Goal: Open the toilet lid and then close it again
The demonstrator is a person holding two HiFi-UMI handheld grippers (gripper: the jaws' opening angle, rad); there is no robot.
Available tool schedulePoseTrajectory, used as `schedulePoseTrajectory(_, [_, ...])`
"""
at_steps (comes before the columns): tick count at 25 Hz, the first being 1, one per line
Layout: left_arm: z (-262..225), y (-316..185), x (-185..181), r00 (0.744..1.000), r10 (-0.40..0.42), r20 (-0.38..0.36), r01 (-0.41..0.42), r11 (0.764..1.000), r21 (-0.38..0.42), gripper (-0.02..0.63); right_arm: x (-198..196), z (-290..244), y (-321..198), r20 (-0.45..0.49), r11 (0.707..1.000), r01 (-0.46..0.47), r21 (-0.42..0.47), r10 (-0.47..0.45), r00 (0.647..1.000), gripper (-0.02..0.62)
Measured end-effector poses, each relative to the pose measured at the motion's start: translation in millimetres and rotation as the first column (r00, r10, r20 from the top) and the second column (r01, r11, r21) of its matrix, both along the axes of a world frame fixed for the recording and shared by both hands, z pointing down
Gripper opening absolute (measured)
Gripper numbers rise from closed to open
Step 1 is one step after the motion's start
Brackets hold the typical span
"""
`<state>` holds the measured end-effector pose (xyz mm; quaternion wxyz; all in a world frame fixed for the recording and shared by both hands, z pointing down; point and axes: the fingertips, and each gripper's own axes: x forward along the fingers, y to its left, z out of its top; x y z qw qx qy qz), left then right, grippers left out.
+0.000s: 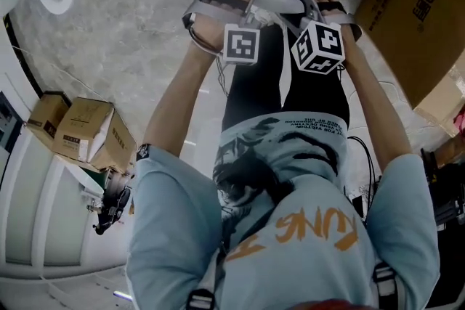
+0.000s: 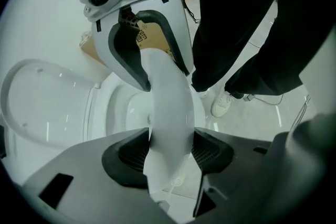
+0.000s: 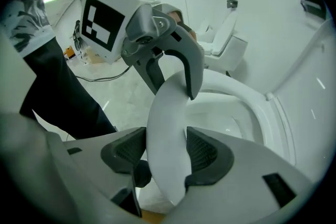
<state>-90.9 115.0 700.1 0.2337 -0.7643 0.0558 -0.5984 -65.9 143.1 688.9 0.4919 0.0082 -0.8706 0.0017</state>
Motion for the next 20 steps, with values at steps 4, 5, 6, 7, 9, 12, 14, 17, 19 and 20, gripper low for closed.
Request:
schedulePoseTrajectory(4, [-30,-10,9,1.000,0.000,-0.030,0.000,1.000,0.024,0.250,7,-21,-6,-0.007,0.994,-0.020,0.111,0.020,1.000,0.261])
schedulePoseTrajectory(5, [-38,-12,10,1.000,0.007,-0.027,-0.006,1.000,0.029,0.249,9,-26,-8,-0.025,0.988,0.001,0.157,0.003,1.000,0.259])
schedulePoseTrajectory(6, [-47,-14,11,1.000,0.009,-0.028,-0.008,1.000,0.029,0.244,10,-33,-10,-0.049,0.977,0.028,0.209,-0.018,0.999,0.252])
schedulePoseTrajectory(7, [-56,-15,12,1.000,0.008,-0.030,-0.007,1.000,0.028,0.239,11,-40,-13,-0.069,0.965,0.048,0.257,-0.032,0.997,0.243])
schedulePoseTrajectory(9, [-75,-19,12,0.999,-0.003,-0.038,0.004,0.999,0.032,0.233,12,-57,-20,-0.070,0.951,0.035,0.307,-0.015,0.997,0.232])
schedulePoseTrajectory(12, [-104,-26,10,0.999,-0.010,-0.042,0.011,0.999,0.035,0.218,12,-87,-32,-0.015,0.948,-0.040,0.315,0.047,0.999,0.224])
schedulePoseTrajectory(14, [-123,-32,9,0.999,-0.010,-0.043,0.011,0.999,0.036,0.215,13,-107,-42,0.011,0.946,-0.072,0.316,0.072,0.997,0.218])
schedulePoseTrajectory(17, [-144,-44,3,1.000,0.011,-0.005,-0.011,0.998,0.069,0.210,16,-134,-55,0.043,0.939,-0.118,0.322,0.110,0.993,0.207])
schedulePoseTrajectory(19, [-160,-53,3,1.000,-0.002,-0.021,0.004,0.997,0.083,0.195,19,-152,-65,0.061,0.928,-0.159,0.336,0.147,0.987,0.199])
schedulePoseTrajectory(20, [-168,-58,4,0.999,-0.013,-0.033,0.016,0.996,0.091,0.187,20,-161,-71,0.068,0.921,-0.182,0.345,0.170,0.983,0.195])
